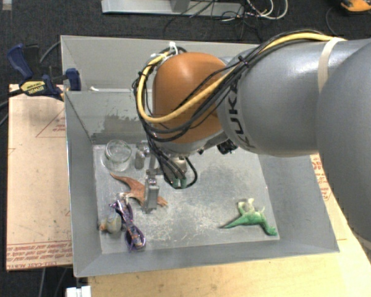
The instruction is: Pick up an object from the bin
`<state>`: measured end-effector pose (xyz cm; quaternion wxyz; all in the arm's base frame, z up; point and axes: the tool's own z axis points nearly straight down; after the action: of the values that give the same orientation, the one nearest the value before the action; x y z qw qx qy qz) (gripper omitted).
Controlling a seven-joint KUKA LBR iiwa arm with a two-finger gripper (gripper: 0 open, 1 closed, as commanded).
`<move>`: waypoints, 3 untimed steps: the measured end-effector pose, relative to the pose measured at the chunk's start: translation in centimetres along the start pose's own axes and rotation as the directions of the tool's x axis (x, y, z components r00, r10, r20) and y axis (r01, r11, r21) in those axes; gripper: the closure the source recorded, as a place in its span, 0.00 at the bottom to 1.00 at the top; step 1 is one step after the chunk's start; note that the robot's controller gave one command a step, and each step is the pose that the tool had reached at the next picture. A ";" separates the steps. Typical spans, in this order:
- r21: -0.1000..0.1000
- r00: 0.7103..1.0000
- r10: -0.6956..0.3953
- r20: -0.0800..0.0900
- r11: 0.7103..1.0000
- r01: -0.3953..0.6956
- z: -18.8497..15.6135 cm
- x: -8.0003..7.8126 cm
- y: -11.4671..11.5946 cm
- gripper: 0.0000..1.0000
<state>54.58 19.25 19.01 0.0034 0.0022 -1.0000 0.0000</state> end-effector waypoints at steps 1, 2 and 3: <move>0.000 1.000 0.001 0.001 1.000 -0.001 -0.2 0.0 0.0 0.00; -0.001 0.960 -0.280 0.004 0.960 0.280 -3.6 -2.2 3.5 0.00; -0.002 0.978 -0.208 0.006 0.978 0.208 3.5 0.1 3.2 0.00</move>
Offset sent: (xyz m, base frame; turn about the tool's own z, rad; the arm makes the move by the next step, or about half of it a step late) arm 0.0253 0.0405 0.0414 -0.3337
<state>54.39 22.43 15.51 0.0007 0.1066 -0.9943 -0.0015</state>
